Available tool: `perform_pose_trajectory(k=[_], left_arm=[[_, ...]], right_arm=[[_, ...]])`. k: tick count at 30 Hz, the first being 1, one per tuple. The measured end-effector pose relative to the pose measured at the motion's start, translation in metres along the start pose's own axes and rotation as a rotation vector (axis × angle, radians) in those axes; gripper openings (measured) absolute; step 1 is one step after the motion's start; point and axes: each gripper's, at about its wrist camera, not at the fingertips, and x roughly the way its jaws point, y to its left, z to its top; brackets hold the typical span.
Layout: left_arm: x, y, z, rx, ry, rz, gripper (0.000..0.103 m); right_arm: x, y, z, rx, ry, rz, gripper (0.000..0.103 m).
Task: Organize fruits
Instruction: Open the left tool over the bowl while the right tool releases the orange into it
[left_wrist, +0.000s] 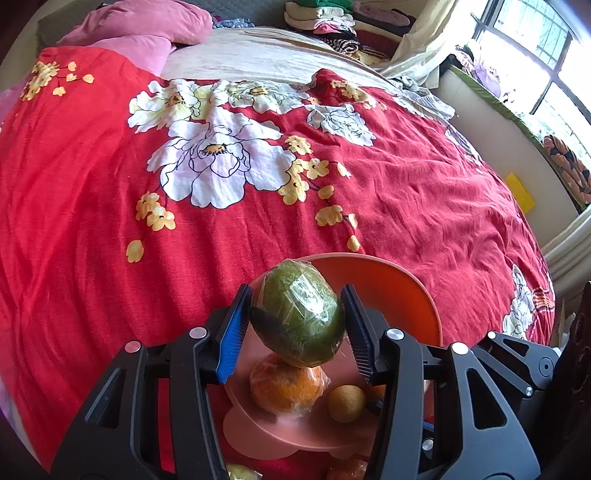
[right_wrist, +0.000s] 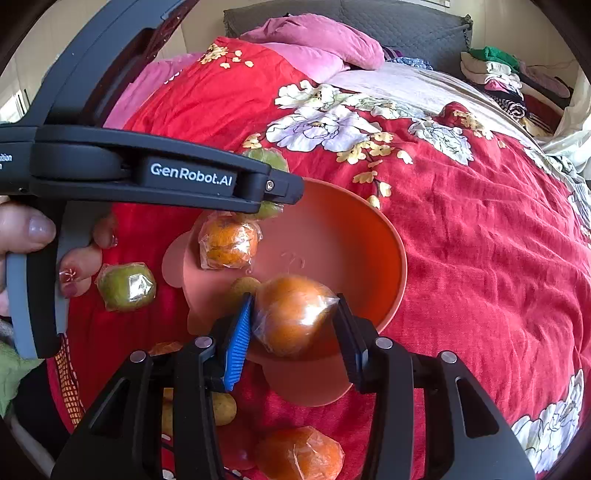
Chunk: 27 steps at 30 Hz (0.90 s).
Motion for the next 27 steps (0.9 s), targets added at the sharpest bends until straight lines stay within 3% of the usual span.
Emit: perform_pose_trajectory(k=[6, 21, 27], left_arm=[[0.004, -0.002, 0.0, 0.0, 0.006, -0.001, 0.041], [-0.006, -0.006, 0.002, 0.004, -0.011, -0.003, 0.041], [-0.019, -0.003, 0.001, -0.005, -0.03, -0.002, 0.041]], right_arm=[[-0.011, -0.001, -0.001, 0.01, -0.022, -0.002, 0.056], [-0.033, -0.01, -0.007, 0.037, -0.05, -0.02, 0.057], [-0.042, -0.01, -0.007, 0.046, -0.069, -0.03, 0.069]])
